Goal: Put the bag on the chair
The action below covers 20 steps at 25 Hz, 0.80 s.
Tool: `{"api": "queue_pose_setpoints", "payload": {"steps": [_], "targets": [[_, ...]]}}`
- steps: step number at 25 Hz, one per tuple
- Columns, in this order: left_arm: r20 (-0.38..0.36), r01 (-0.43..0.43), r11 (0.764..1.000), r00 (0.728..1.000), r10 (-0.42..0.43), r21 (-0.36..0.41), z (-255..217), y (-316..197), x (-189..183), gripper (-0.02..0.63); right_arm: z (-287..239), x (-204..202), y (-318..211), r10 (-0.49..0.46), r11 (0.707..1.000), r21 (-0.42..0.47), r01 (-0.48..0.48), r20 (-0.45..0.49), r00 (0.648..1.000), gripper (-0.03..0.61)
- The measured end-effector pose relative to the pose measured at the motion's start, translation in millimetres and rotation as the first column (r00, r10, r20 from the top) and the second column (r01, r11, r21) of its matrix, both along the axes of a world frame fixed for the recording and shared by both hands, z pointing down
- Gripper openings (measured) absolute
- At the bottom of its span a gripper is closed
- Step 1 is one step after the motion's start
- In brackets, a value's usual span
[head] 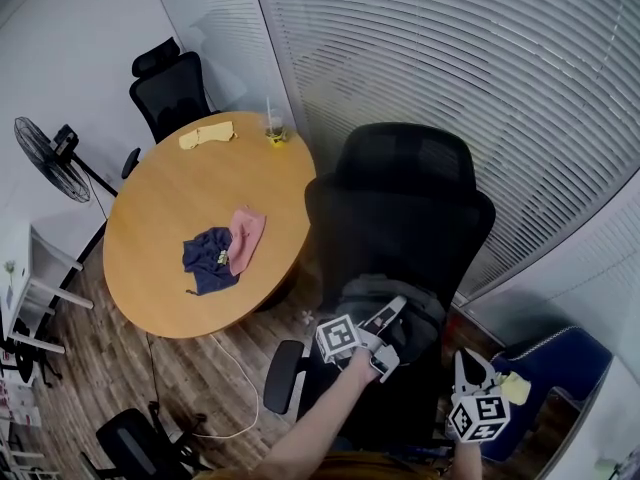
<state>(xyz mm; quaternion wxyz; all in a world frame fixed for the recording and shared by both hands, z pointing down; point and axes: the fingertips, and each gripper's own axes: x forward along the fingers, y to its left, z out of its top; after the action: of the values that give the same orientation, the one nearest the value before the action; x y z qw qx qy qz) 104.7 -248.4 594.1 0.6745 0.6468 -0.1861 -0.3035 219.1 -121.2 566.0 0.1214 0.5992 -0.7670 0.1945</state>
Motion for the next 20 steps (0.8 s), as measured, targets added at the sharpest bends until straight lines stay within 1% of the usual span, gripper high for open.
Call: {"api": "queue_pose_setpoints", "payload": {"steps": [2,4,7,11,13,14,16,17,19,20], "targets": [[0.017,-0.020,1.000,1.000,0.020,0.005,1,3,1,0.073,-1,-3,-1,-0.002,1.000,0.008,0.002,0.002,1.000,0.012],[0.037,-0.025,1.000,0.999,0.025,0.009,3,7,1,0.071,-3,-5,0,-0.004,1.000,0.014,0.004,0.003,1.000,0.012],[0.137,-0.037,0.999,0.990,0.036,0.005,8,19,2,0.067,-8,-10,0,-0.010,1.000,0.027,0.010,0.006,1.000,0.012],[0.264,-0.091,0.994,0.962,0.071,0.064,0,31,4,0.057,-18,-20,-6,-0.024,0.998,0.060,0.023,0.006,1.000,0.012],[0.329,-0.097,0.992,0.942,0.065,0.083,-5,35,-1,0.044,-27,-24,-8,-0.021,0.996,0.085,0.021,0.000,1.000,0.012],[0.370,-0.108,0.989,0.927,0.063,0.101,-9,37,-3,0.036,-33,-26,-8,-0.014,0.995,0.099,0.014,-0.002,1.000,0.012],[0.459,-0.142,0.978,0.887,0.056,0.154,-17,41,-5,0.028,-45,-29,-10,0.008,0.992,0.127,-0.009,0.007,1.000,0.012],[0.488,-0.152,0.972,0.872,0.046,0.179,-23,42,-5,0.025,-51,-31,-11,0.016,0.990,0.142,-0.018,0.014,1.000,0.012],[0.525,-0.161,0.960,0.851,0.017,0.229,-36,42,-9,0.025,-61,-38,-13,0.016,0.986,0.166,-0.019,0.021,1.000,0.012],[0.555,-0.170,0.951,0.832,-0.001,0.258,-43,42,-12,0.025,-64,-41,-14,0.012,0.985,0.174,-0.015,0.019,1.000,0.012]]}}
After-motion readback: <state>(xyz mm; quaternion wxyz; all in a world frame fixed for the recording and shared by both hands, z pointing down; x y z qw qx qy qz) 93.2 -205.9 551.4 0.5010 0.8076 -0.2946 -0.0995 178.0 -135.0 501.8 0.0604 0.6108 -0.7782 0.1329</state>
